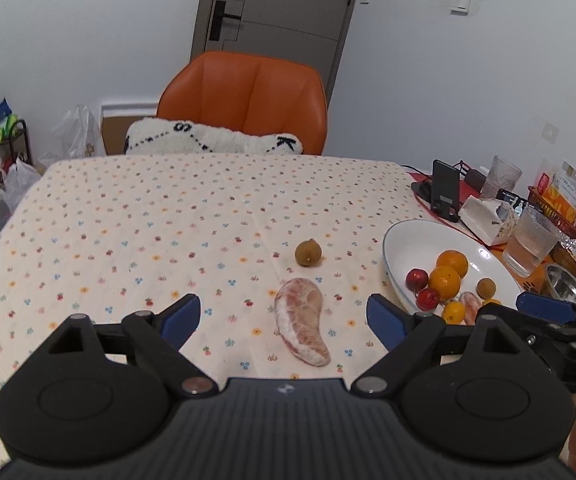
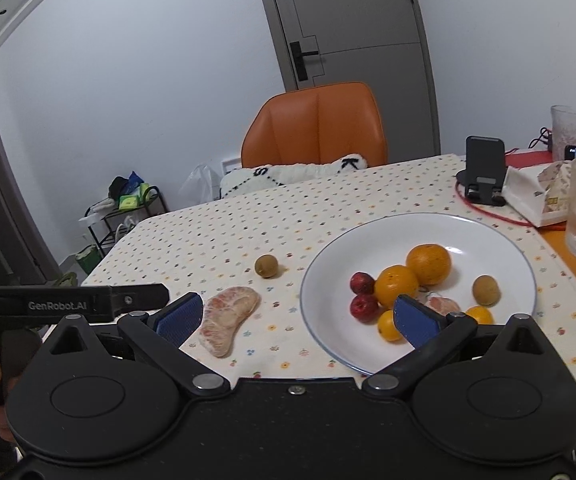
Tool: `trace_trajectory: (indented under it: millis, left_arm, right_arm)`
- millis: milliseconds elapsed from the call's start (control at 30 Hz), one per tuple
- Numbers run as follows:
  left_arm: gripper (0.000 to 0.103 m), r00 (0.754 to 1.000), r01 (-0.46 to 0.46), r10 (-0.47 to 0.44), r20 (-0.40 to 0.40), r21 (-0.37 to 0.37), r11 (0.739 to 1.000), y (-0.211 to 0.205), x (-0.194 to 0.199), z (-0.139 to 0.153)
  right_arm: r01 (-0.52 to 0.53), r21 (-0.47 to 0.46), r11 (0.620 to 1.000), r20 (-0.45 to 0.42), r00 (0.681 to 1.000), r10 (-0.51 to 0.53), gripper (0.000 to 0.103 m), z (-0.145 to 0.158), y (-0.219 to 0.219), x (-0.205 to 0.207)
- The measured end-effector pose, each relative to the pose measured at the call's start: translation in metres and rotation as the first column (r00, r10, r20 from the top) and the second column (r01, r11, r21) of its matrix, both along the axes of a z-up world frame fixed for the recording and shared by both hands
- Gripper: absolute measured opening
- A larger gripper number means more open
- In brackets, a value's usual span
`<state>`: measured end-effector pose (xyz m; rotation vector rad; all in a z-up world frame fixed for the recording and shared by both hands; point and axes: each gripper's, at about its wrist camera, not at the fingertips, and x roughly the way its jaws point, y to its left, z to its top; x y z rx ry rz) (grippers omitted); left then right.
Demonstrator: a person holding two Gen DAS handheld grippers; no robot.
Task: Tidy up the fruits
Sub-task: 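Grasp the remaining pink pomelo segment with the left gripper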
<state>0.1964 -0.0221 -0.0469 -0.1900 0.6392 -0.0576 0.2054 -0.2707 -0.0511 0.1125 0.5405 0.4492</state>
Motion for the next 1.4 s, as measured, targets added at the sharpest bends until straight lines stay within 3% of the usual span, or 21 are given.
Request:
trace_trajectory:
  millis: [333, 500, 700, 1133, 1300, 1400]
  left_arm:
    - [0.081, 0.999, -0.003, 0.003, -0.032, -0.01, 1.0, -0.004, 0.015, -0.017]
    - [0.067, 0.998, 0.011, -0.011, -0.068, -0.011, 1.0, -0.01, 0.026, -0.028]
    - [0.062, 0.995, 0.021, -0.02, -0.097, 0.008, 1.0, -0.021, 0.038, -0.037]
    - [0.05, 0.99, 0.021, -0.01, -0.138, 0.076, 0.997, -0.04, 0.058, -0.054]
    - [0.036, 0.991, 0.007, 0.01, -0.131, 0.126, 0.992, -0.042, 0.061, -0.055]
    - [0.035, 0.992, 0.018, -0.001, -0.129, 0.128, 0.992, -0.041, 0.061, -0.055]
  right_arm:
    - [-0.023, 0.002, 1.0, -0.023, 0.999, 0.023, 0.09, -0.01, 0.005, 0.011]
    - [-0.023, 0.014, 1.0, -0.036, 0.999, 0.023, 0.085, -0.016, 0.0, 0.016]
    - [-0.029, 0.031, 0.999, -0.05, 0.998, 0.03, 0.077, -0.021, -0.004, 0.025]
    - [-0.046, 0.065, 0.997, -0.063, 0.997, 0.05, 0.07, -0.029, -0.006, 0.041]
    - [-0.054, 0.072, 0.996, -0.072, 0.996, 0.059, 0.068, -0.032, -0.003, 0.046]
    - [-0.06, 0.075, 0.995, -0.072, 0.995, 0.065, 0.068, -0.031, 0.0, 0.048]
